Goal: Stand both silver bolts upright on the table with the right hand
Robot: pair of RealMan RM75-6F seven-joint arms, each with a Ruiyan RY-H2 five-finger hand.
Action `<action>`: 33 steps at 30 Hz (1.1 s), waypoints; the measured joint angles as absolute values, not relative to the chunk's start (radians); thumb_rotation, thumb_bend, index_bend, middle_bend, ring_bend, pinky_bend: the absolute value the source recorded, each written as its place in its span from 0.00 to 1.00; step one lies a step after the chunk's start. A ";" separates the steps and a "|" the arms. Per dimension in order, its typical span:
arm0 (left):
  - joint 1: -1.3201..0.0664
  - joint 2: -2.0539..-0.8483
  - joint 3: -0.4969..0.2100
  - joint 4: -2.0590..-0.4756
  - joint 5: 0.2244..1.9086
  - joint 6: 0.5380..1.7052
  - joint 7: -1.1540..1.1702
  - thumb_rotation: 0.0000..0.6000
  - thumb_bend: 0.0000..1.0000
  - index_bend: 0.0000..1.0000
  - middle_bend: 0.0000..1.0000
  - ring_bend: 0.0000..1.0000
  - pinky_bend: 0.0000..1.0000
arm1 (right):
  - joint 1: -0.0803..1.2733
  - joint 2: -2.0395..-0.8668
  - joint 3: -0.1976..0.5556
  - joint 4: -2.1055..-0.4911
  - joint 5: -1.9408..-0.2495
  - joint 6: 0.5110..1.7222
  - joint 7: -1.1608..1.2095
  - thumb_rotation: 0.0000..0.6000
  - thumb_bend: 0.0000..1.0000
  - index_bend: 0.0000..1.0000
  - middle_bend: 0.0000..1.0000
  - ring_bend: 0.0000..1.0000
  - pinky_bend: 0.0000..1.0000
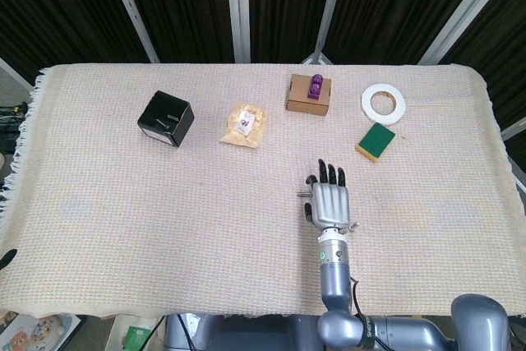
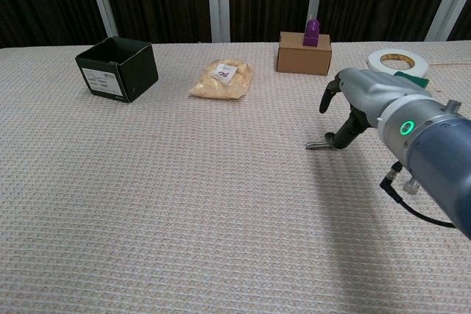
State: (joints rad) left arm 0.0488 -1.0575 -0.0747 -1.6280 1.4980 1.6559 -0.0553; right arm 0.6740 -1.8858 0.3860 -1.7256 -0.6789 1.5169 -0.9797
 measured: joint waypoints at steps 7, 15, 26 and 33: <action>0.047 -1.054 -0.076 -1.627 1.493 1.651 -0.065 1.00 0.12 0.08 0.04 0.00 0.14 | 0.696 -1.923 0.392 -1.650 -0.654 1.501 -0.980 1.00 0.40 0.36 0.00 0.00 0.00; 0.046 -1.053 -0.077 -1.626 1.491 1.648 -0.071 1.00 0.12 0.08 0.04 0.00 0.14 | 0.716 -1.957 0.397 -1.575 -0.636 1.474 -0.968 1.00 0.40 0.41 0.00 0.00 0.00; 0.041 -1.052 -0.080 -1.625 1.486 1.640 -0.076 1.00 0.12 0.08 0.04 0.00 0.14 | 0.748 -1.993 0.417 -1.504 -0.616 1.444 -0.966 1.00 0.40 0.47 0.00 0.00 0.00; 0.039 -1.053 -0.082 -1.625 1.483 1.638 -0.074 1.00 0.12 0.09 0.04 0.00 0.14 | 0.766 -2.008 0.432 -1.467 -0.609 1.429 -0.966 1.00 0.40 0.48 0.00 0.00 0.00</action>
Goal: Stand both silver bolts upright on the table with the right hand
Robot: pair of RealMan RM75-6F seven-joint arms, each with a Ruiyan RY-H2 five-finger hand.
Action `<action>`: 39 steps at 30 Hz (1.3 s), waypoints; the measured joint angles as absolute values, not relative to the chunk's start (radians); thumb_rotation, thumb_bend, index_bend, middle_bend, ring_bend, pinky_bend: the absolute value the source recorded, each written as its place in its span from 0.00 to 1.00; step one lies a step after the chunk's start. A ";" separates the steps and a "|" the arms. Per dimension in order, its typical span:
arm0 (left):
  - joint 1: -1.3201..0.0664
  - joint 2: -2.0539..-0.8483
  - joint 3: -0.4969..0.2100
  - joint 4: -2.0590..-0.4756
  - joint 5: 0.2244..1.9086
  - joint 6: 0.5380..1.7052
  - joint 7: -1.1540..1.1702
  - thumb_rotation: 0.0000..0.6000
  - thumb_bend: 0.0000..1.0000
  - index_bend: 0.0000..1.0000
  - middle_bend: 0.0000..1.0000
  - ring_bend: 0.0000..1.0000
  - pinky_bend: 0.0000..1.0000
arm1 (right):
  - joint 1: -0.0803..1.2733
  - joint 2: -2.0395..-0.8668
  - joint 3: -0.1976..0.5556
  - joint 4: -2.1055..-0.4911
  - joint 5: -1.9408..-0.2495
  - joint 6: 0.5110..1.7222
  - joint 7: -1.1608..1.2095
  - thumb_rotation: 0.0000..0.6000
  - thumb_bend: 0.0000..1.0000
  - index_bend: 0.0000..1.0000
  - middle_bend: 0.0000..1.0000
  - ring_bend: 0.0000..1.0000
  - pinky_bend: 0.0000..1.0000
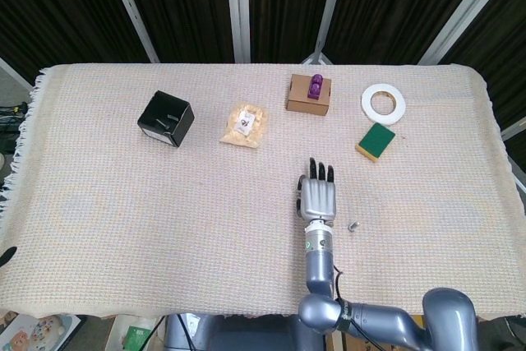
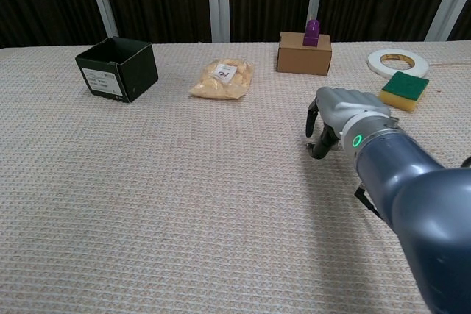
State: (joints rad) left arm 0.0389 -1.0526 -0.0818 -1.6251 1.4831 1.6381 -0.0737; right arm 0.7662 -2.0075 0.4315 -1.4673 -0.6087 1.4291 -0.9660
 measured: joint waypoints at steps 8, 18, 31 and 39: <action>0.038 -1.054 -0.081 -1.627 1.485 1.639 -0.066 1.00 0.12 0.09 0.04 0.00 0.14 | 0.777 -2.015 0.440 -1.436 -0.590 1.411 -0.967 1.00 0.40 0.49 0.00 0.00 0.00; 0.040 -1.053 -0.083 -1.625 1.480 1.642 -0.070 1.00 0.12 0.09 0.04 0.00 0.14 | 0.781 -2.023 0.438 -1.405 -0.579 1.389 -0.955 1.00 0.40 0.50 0.00 0.00 0.00; 0.038 -1.056 -0.084 -1.624 1.480 1.641 -0.066 1.00 0.12 0.09 0.04 0.00 0.14 | 0.785 -2.025 0.439 -1.379 -0.570 1.372 -0.946 1.00 0.40 0.53 0.00 0.00 0.00; 0.035 -1.058 -0.082 -1.626 1.485 1.638 -0.057 1.00 0.12 0.09 0.04 0.00 0.14 | 0.785 -2.018 0.440 -1.379 -0.568 1.370 -0.946 1.00 0.40 0.55 0.00 0.00 0.00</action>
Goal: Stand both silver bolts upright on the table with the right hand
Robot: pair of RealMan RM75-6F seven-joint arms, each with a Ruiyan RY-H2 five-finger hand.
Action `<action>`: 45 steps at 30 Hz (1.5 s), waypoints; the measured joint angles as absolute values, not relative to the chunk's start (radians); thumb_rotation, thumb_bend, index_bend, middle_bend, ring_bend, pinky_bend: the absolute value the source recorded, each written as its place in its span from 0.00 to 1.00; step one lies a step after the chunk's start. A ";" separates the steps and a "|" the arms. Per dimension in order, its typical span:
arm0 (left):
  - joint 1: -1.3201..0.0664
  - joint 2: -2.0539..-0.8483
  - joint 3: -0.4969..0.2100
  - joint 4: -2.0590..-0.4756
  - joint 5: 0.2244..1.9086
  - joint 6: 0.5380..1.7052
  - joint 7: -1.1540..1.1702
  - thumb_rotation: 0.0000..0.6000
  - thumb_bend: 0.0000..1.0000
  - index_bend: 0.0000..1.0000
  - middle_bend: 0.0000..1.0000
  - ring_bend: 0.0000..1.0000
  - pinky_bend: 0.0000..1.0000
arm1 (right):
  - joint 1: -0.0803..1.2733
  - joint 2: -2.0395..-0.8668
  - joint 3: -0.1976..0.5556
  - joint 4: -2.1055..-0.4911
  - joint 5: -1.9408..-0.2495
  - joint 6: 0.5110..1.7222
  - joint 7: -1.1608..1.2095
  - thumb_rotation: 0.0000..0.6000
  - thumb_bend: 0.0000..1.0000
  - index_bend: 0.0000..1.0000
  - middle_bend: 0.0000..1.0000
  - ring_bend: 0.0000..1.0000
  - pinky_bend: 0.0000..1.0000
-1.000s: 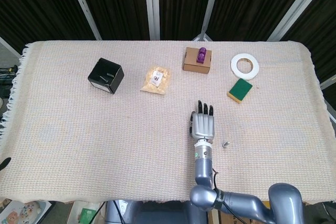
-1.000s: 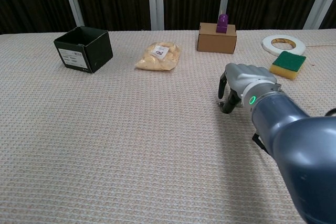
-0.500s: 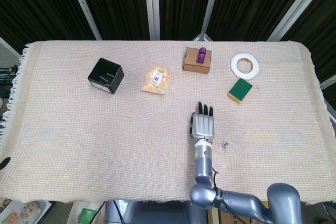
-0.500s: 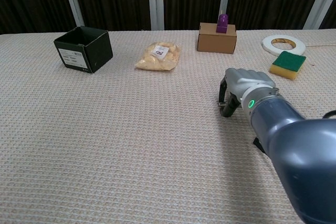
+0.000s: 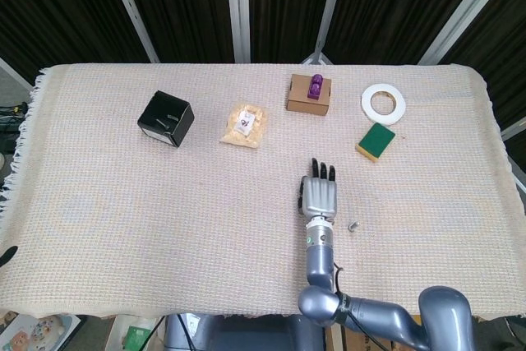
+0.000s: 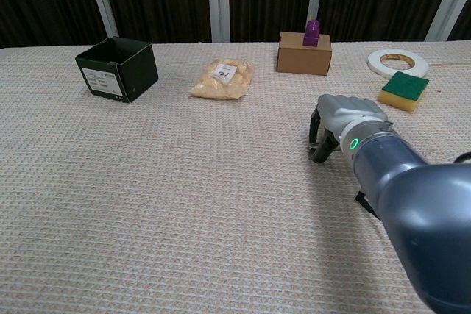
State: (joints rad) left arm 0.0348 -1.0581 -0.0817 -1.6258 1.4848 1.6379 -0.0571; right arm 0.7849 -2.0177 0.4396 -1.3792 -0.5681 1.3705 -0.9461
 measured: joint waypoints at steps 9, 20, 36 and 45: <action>0.034 -1.061 -0.080 -1.629 1.486 1.639 -0.047 1.00 0.12 0.09 0.04 0.00 0.14 | 0.785 -2.007 0.438 -1.389 -0.558 1.367 -0.954 1.00 0.40 0.56 0.00 0.00 0.00; 0.034 -1.063 -0.080 -1.630 1.487 1.640 -0.045 1.00 0.12 0.09 0.04 0.00 0.14 | 0.782 -1.995 0.448 -1.441 -0.580 1.382 -0.924 1.00 0.40 0.57 0.00 0.00 0.00; 0.035 -1.063 -0.080 -1.632 1.487 1.641 -0.045 1.00 0.12 0.09 0.04 0.00 0.14 | 0.781 -1.969 0.470 -1.494 -0.571 1.399 -0.904 1.00 0.40 0.57 0.00 0.00 0.00; 0.034 -1.063 -0.080 -1.633 1.486 1.640 -0.043 1.00 0.12 0.09 0.04 0.00 0.14 | 0.783 -1.954 0.479 -1.513 -0.564 1.408 -0.901 1.00 0.40 0.57 0.00 0.00 0.00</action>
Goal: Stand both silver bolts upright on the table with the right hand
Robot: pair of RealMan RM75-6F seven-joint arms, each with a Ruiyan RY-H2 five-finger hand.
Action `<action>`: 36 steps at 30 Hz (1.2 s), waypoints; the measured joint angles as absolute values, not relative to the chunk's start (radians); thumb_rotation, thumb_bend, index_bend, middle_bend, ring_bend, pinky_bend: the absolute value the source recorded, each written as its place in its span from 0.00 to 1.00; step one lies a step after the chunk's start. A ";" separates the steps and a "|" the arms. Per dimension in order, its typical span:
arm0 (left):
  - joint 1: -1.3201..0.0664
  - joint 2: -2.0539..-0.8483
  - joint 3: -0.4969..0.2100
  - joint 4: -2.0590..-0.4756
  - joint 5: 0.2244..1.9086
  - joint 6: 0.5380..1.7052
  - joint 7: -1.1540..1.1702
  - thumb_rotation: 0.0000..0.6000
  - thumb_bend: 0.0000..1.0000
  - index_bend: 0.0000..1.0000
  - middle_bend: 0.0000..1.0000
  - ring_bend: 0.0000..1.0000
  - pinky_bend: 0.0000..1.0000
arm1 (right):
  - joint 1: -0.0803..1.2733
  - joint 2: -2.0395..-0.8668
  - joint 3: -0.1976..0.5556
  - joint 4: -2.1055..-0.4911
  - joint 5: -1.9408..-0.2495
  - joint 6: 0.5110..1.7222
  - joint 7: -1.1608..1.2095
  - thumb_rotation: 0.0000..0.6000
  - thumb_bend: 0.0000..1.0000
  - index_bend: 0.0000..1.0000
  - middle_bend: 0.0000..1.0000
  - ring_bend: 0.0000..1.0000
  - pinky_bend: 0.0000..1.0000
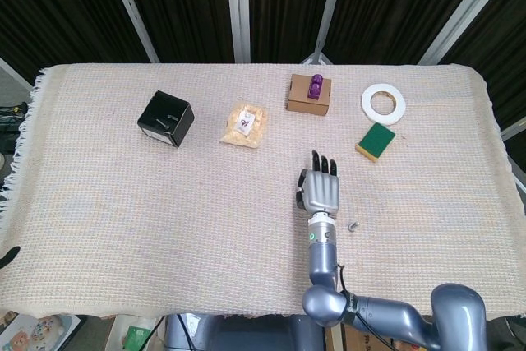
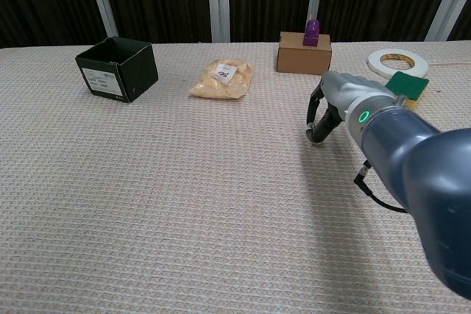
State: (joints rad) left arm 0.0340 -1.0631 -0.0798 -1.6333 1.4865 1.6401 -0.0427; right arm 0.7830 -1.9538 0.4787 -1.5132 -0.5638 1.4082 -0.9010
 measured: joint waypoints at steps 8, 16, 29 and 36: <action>0.033 -1.066 -0.079 -1.634 1.489 1.641 -0.036 1.00 0.12 0.09 0.04 0.00 0.14 | 0.785 -1.941 0.482 -1.520 -0.551 1.411 -0.902 1.00 0.40 0.57 0.00 0.00 0.00; 0.033 -1.067 -0.078 -1.636 1.490 1.641 -0.031 1.00 0.12 0.09 0.04 0.00 0.14 | 0.788 -1.932 0.484 -1.526 -0.527 1.404 -0.907 1.00 0.40 0.57 0.00 0.00 0.00; 0.034 -1.066 -0.079 -1.636 1.488 1.642 -0.035 1.00 0.12 0.10 0.04 0.00 0.14 | 0.797 -1.922 0.475 -1.537 -0.508 1.401 -0.916 1.00 0.40 0.44 0.00 0.00 0.00; 0.034 -1.066 -0.079 -1.637 1.488 1.643 -0.034 1.00 0.12 0.10 0.04 0.00 0.14 | 0.802 -1.911 0.471 -1.549 -0.489 1.403 -0.934 1.00 0.29 0.32 0.00 0.00 0.00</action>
State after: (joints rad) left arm 0.0344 -1.0664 -0.0793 -1.6366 1.4875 1.6432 -0.0344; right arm 0.8022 -1.9109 0.4708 -1.5494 -0.4894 1.4026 -0.9336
